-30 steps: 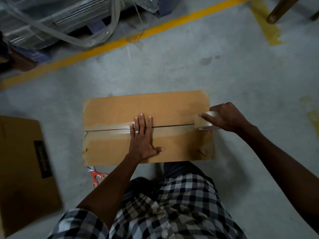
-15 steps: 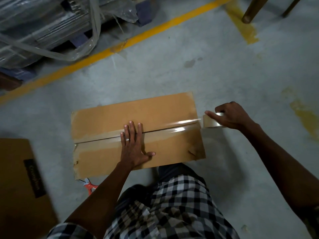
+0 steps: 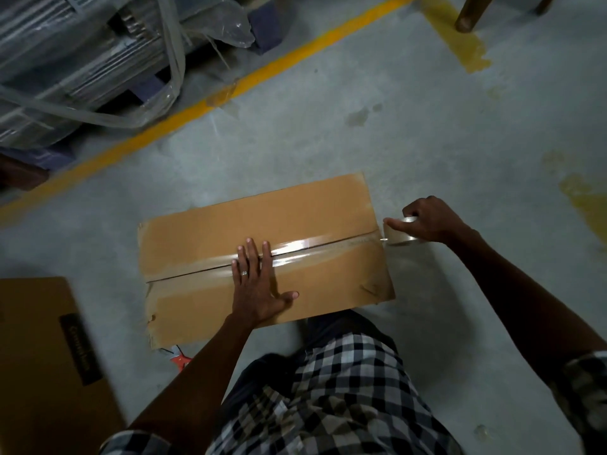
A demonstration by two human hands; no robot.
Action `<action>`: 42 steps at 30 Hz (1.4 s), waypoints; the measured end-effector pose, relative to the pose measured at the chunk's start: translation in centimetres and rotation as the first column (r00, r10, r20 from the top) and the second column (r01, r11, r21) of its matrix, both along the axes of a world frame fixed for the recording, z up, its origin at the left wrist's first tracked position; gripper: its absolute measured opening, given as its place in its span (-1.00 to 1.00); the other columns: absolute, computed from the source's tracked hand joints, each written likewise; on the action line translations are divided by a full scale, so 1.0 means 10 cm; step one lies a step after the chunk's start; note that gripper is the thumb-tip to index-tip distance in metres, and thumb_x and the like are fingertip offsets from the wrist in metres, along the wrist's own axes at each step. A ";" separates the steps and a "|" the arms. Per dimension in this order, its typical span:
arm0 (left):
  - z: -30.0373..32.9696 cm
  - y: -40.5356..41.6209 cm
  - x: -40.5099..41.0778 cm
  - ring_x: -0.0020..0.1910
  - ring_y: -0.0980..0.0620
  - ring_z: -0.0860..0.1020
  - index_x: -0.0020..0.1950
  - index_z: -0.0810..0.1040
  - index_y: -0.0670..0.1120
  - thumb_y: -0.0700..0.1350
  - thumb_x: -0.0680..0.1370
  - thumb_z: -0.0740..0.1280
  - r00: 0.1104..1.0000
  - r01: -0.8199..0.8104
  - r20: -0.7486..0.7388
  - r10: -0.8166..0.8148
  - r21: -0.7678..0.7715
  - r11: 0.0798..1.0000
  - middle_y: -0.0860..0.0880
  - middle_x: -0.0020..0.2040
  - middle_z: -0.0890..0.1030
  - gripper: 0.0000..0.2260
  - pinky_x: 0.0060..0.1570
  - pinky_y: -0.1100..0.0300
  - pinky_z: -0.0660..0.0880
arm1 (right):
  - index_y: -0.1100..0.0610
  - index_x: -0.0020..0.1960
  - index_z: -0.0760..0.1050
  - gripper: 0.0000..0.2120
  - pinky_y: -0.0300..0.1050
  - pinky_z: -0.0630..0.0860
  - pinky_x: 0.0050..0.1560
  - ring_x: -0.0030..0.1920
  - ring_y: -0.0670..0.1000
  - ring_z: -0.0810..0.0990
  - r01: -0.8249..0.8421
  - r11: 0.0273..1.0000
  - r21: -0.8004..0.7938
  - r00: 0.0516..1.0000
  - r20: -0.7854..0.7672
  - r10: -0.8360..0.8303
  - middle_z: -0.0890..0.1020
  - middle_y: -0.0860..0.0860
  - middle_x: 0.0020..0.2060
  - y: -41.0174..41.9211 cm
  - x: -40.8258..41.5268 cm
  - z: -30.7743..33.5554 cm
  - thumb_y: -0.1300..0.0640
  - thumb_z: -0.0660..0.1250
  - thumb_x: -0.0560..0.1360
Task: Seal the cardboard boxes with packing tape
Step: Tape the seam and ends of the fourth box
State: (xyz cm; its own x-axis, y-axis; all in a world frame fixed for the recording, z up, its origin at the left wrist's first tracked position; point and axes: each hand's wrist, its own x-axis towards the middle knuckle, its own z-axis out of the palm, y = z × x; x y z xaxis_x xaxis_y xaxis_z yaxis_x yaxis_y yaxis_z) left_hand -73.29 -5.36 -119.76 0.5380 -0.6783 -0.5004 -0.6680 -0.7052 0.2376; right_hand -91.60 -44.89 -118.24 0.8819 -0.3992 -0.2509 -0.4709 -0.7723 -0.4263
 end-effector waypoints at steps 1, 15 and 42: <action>-0.01 0.00 0.00 0.58 -0.25 -0.44 0.65 -0.32 -0.07 0.74 0.24 -0.11 1.000 -0.003 -0.003 0.003 0.003 1.000 -0.19 0.60 -0.45 0.25 0.53 -0.26 -0.33 | 0.07 -0.51 0.14 -0.31 -0.03 0.38 -0.38 -0.57 -0.03 0.24 0.014 1.000 0.007 1.000 -0.001 -0.014 0.24 -0.04 -0.62 0.01 -0.02 -0.05 -0.48 0.20 0.42; 0.05 0.31 0.15 0.62 -0.13 -0.37 0.67 -0.27 0.02 0.63 0.44 -0.01 0.984 -0.130 0.122 0.130 -0.013 0.991 -0.14 0.64 -0.38 0.04 0.57 -0.16 -0.30 | 0.23 0.31 0.52 -0.61 0.23 0.36 0.33 0.31 0.29 0.52 0.087 0.960 -0.265 0.937 0.350 0.012 0.56 0.24 0.28 1.38 0.59 -0.14 0.20 0.22 0.51; -0.06 1.23 0.65 0.65 -0.24 -0.10 0.66 -0.09 -0.17 0.52 0.52 -0.10 0.799 -0.567 0.197 0.569 -0.069 0.821 -0.25 0.67 -0.09 -0.04 0.58 -0.22 -0.10 | 0.28 0.61 0.18 -0.23 0.12 0.17 0.58 0.60 0.17 0.20 -0.259 0.913 -0.315 0.966 -0.111 0.236 0.21 0.21 0.60 1.49 0.09 -0.31 -0.29 0.07 0.64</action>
